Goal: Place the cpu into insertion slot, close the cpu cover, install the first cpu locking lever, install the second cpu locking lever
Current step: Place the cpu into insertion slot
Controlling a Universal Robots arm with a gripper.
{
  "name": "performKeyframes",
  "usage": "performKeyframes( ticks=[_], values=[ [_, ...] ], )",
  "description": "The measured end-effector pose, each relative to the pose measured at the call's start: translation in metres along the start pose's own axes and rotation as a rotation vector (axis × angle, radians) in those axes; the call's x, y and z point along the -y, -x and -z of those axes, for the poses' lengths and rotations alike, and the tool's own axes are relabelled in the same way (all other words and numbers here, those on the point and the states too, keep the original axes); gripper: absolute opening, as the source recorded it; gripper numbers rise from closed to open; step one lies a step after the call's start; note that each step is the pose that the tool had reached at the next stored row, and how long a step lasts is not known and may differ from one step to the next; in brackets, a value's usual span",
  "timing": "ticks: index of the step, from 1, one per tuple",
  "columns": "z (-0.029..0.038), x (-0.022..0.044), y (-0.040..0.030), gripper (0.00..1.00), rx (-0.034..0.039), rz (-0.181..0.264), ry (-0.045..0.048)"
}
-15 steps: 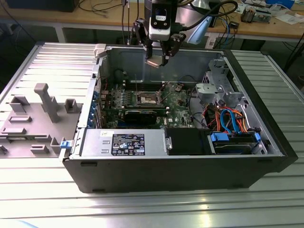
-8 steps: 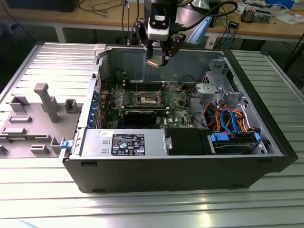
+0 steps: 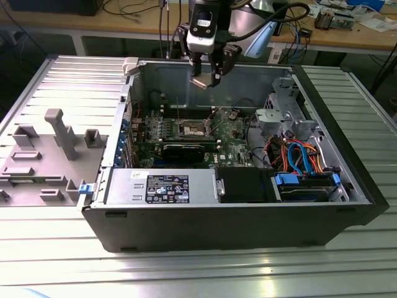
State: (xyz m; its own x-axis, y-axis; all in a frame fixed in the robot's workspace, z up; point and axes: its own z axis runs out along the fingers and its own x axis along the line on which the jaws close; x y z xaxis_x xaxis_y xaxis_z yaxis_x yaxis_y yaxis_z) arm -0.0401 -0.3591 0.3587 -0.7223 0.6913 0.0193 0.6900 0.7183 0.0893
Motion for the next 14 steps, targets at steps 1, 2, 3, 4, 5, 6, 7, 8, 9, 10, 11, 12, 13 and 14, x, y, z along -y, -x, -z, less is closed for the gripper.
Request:
performKeyframes(
  ticks=[1,2,3,4,5,6,7,8,9,10,11,12,13,14],
  values=[
    [0.0,0.0,0.0,0.54,0.0009,-0.01,0.0002],
    [-0.0001,0.0,0.0,0.54,0.0015,-0.017,0.0003],
    [-0.0001,0.0,0.0,0.54,0.0025,-0.028,0.0005],
    [-0.0001,0.0,0.0,0.54,0.0025,-0.028,0.0004],
    [-0.0001,0.0,0.0,0.54,0.0026,-0.028,0.0005],
    [-0.0001,0.0,0.0,0.54,0.0026,-0.028,0.0005],
    [-0.0001,0.0,0.0,0.54,0.0026,-0.028,0.0005],
    [-0.0001,0.0,0.0,0.54,0.0026,-0.028,0.0005],
    [-0.0001,0.0,0.0,0.54,0.0026,-0.029,0.0005],
    [-0.0001,0.0,0.0,0.54,0.0026,-0.029,0.0005],
    [-0.0001,0.0,0.0,0.54,0.0026,-0.029,0.0005],
    [-0.0001,0.0,0.0,0.54,0.0026,-0.029,0.0005],
    [-0.0001,0.0,0.0,0.54,0.0026,-0.029,0.0005],
    [-0.0001,0.0,0.0,0.54,0.0027,-0.029,0.0005]
  ],
)
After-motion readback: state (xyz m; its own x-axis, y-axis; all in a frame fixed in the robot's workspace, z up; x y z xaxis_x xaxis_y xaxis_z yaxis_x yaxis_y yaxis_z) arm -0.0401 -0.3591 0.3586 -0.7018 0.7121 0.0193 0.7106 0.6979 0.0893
